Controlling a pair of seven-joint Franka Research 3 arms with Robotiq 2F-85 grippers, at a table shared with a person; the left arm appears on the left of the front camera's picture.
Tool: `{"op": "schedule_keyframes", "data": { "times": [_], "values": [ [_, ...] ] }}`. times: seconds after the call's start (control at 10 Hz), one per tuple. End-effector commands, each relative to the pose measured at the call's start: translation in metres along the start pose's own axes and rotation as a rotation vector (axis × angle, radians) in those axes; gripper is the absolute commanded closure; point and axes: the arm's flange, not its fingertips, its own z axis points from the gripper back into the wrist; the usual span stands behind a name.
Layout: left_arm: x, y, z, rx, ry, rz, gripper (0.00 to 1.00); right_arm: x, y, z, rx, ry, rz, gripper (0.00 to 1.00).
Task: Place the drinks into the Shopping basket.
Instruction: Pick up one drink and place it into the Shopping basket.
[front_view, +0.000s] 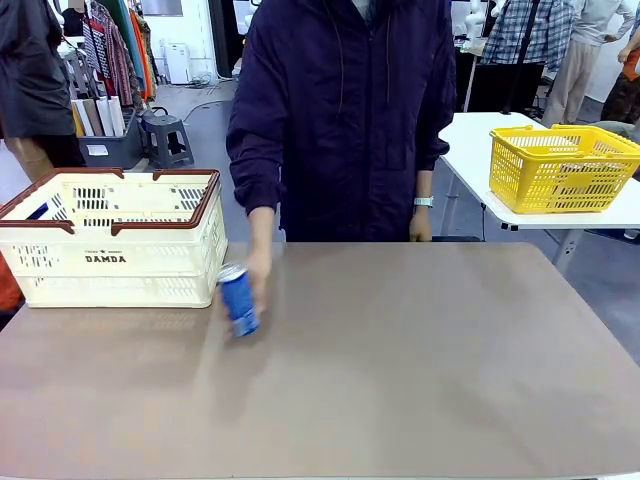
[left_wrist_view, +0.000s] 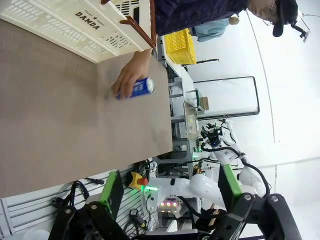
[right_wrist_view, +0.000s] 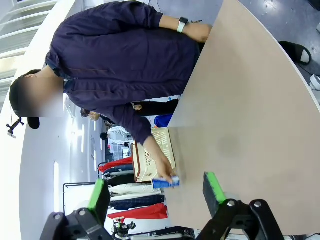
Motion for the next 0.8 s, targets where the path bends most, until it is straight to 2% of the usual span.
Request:
{"op": "schedule_keyframes", "data": {
  "times": [0.0, 0.7],
  "values": [
    [0.001, -0.0014, 0.0015, -0.02, -0.004, -0.018, 0.0, 0.0011, 0.0022, 0.0033, -0.004, 0.01, 0.015, 0.0],
    [0.0001, 0.0, 0.0001, 0.0, 0.0, 0.0, 0.0, 0.0011, 0.0022, 0.0033, -0.004, 0.01, 0.015, 0.0]
  ]
}}
